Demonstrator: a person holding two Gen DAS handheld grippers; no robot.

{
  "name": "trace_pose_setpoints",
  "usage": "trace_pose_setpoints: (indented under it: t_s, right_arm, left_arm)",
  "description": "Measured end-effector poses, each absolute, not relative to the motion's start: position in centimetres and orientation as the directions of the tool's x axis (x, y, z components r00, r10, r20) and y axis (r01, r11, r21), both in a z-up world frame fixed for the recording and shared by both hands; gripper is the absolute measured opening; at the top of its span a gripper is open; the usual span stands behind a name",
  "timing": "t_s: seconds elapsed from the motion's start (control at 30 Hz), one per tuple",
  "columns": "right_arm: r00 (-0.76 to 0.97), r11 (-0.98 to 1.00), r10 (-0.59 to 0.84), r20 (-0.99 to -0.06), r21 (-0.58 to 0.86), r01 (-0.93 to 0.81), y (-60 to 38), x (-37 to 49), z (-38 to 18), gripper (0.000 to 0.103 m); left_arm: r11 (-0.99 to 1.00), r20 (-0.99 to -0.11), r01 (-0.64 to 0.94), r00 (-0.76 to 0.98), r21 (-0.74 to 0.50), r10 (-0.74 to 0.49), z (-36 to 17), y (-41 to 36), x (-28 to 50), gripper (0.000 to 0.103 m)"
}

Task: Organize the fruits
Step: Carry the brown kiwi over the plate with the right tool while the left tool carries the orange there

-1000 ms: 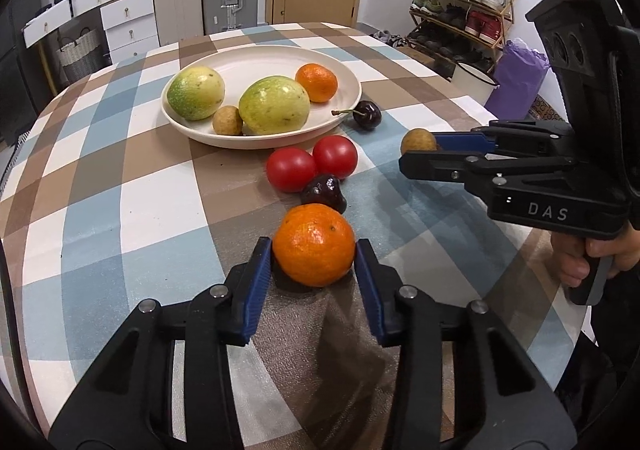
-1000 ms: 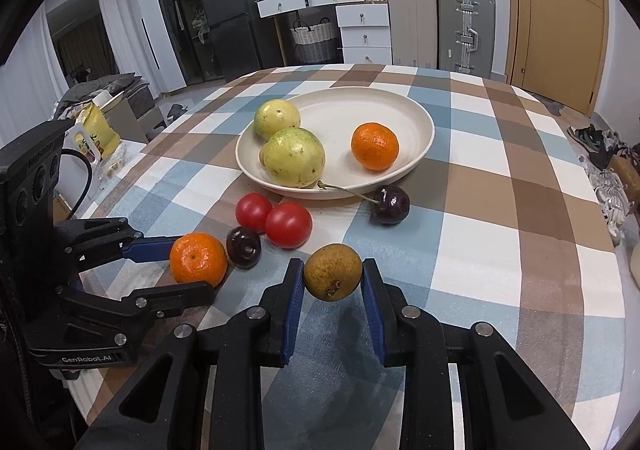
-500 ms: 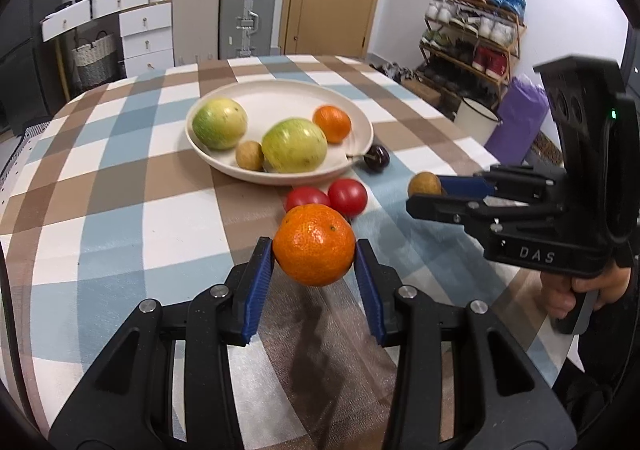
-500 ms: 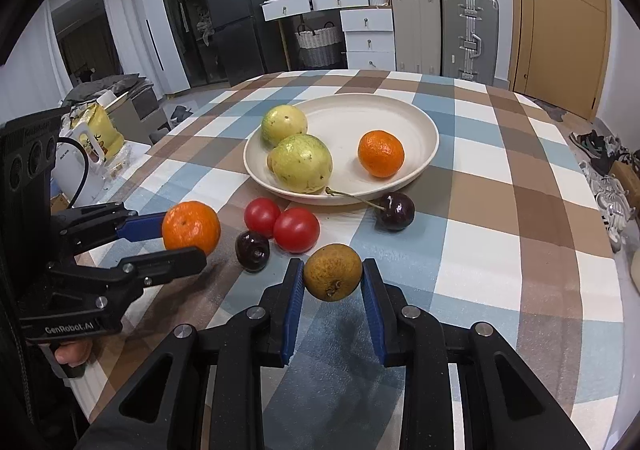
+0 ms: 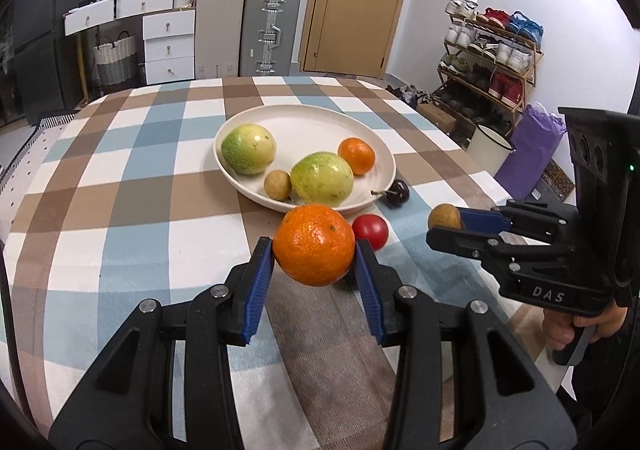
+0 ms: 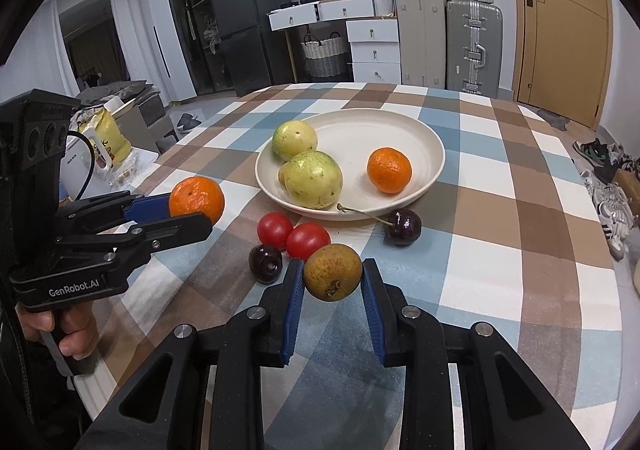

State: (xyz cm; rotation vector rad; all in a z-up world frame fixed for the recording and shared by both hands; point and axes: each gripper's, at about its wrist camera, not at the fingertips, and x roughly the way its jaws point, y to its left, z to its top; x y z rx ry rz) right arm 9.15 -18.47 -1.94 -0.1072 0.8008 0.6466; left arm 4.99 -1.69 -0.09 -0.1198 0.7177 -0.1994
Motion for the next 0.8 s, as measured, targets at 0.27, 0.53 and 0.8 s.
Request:
trace_pose_setpoints:
  t_s: [0.27, 0.53, 0.8]
  right_arm:
    - [0.537, 0.799, 0.520, -0.664, 0.156, -0.580, -18.4, 10.0, -0.8, 0.029]
    - [0.553, 0.794, 0.523, -0.649, 0.134, -0.593, -17.7, 11.1, 0.4, 0.029]
    - [0.569, 0.793, 0.527, -0.631, 0.124, -0.597, -17.1, 12.0, 1.3, 0.029]
  left_arm:
    - [0.980, -0.617, 0.127, 0.762, -0.155, -0.196, 1.1, -1.5, 6.2, 0.038]
    - [0.980, -0.604, 0.119, 0.774, -0.160, -0.193, 1.8, -1.2, 7.5, 0.038]
    - [0.981, -0.583, 0.117, 0.791, -0.154, -0.186, 2.7, -1.1, 9.1, 0.038]
